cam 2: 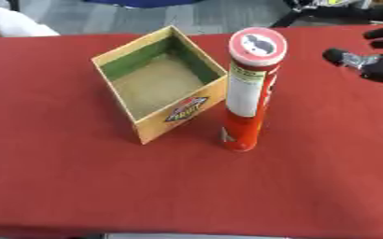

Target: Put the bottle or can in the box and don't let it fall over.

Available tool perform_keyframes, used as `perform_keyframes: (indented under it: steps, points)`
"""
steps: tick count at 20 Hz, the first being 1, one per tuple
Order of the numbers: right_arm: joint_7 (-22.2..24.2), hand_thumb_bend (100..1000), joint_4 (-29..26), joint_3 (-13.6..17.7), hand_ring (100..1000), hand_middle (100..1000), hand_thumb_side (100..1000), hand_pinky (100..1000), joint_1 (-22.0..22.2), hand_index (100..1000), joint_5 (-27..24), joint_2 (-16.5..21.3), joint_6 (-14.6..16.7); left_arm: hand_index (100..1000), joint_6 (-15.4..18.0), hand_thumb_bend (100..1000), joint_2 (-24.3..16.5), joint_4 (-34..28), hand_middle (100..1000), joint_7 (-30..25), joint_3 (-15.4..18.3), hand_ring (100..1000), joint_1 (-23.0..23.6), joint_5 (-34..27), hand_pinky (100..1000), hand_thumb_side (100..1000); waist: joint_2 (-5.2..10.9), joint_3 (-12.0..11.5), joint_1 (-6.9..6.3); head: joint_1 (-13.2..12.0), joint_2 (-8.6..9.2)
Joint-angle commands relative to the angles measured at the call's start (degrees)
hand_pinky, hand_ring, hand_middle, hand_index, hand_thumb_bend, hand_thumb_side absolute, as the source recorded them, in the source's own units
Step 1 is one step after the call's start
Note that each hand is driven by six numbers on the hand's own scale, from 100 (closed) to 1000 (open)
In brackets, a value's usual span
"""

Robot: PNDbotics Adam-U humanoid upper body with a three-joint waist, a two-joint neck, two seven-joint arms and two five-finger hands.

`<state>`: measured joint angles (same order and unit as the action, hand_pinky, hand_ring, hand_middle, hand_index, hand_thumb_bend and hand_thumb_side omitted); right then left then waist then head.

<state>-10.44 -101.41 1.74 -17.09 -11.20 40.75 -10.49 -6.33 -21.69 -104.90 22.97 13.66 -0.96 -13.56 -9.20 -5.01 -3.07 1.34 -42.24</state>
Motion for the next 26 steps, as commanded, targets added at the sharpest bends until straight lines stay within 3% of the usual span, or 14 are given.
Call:
perform_keyframes:
  steps: [1,12,26]
  points:
    - [0.9,815,-2.8,0.7,730,823,217,767,0.6,818,-0.2,2.5,0.2,788,0.0,466,-1.7,-0.6,765,-0.1,0.7,831,-0.2,0.3,711,757,0.74,0.0,0.12,-0.1,0.42]
    - [5.2,871,-6.2,0.2,772,871,264,778,5.3,870,-1.6,2.8,1.8,789,0.0,465,-1.8,-0.6,766,-0.1,0.8,831,-0.2,0.3,711,757,0.79,0.2,0.17,-0.1,0.8]
    - [10.1,892,-7.6,-1.8,794,898,281,783,6.7,891,-2.3,2.1,4.1,789,0.0,465,-1.7,-0.6,766,-0.2,0.7,831,-0.2,0.2,711,757,0.76,0.2,0.18,0.3,1.05]
